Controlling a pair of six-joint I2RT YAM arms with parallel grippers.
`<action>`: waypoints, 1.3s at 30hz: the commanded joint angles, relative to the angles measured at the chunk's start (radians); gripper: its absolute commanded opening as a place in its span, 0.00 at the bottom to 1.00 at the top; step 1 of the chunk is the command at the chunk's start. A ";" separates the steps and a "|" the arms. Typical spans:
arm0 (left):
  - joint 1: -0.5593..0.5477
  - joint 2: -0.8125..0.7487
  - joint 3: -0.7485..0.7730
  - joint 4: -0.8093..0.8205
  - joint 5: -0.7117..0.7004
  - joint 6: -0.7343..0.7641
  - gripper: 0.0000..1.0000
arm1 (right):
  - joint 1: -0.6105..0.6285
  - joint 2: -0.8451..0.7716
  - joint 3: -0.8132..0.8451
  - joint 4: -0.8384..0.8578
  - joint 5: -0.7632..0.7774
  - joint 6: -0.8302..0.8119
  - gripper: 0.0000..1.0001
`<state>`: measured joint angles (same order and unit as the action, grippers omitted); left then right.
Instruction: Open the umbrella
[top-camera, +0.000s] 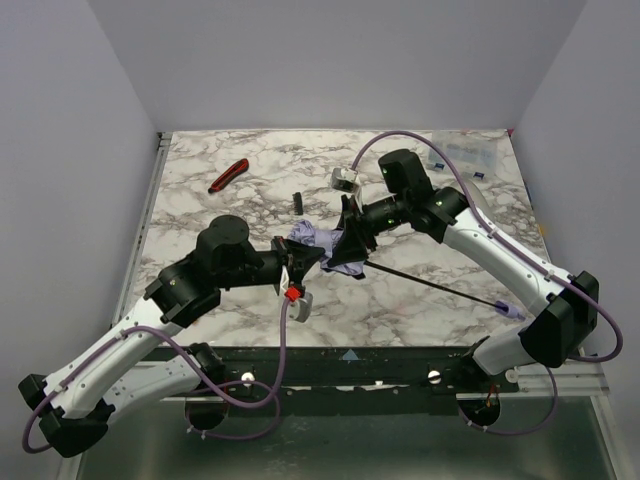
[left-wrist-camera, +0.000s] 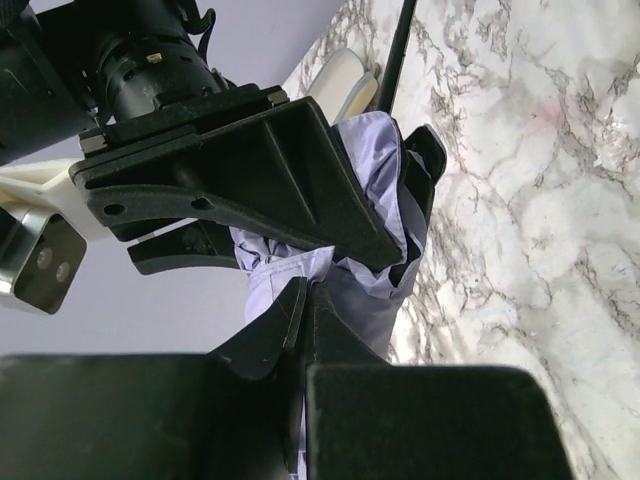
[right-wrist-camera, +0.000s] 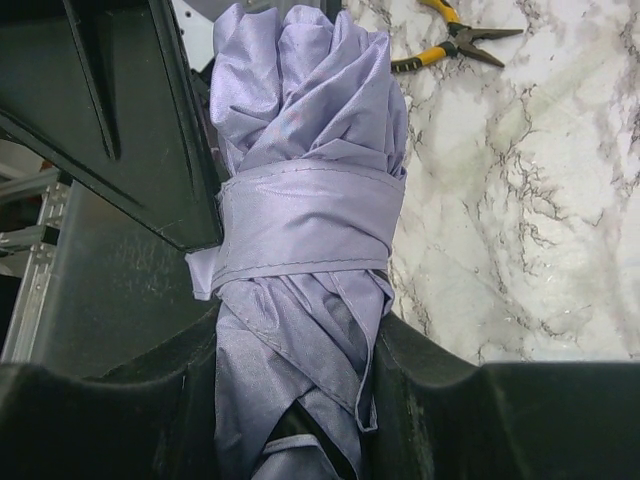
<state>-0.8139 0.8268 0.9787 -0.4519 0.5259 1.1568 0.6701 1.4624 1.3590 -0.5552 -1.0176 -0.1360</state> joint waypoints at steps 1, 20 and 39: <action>0.001 0.009 0.037 0.075 -0.043 -0.136 0.00 | 0.014 -0.024 0.010 -0.015 -0.030 -0.056 0.00; 0.131 0.114 0.159 0.225 -0.220 -0.624 0.00 | 0.034 -0.060 -0.003 -0.117 0.090 -0.292 0.00; 0.299 0.032 0.064 -0.196 0.385 -0.716 0.00 | -0.109 -0.100 0.003 0.230 0.348 -0.142 0.00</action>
<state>-0.5152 0.9112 1.0286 -0.4896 0.5564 0.4232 0.5583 1.3972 1.3582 -0.4767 -0.7883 -0.2836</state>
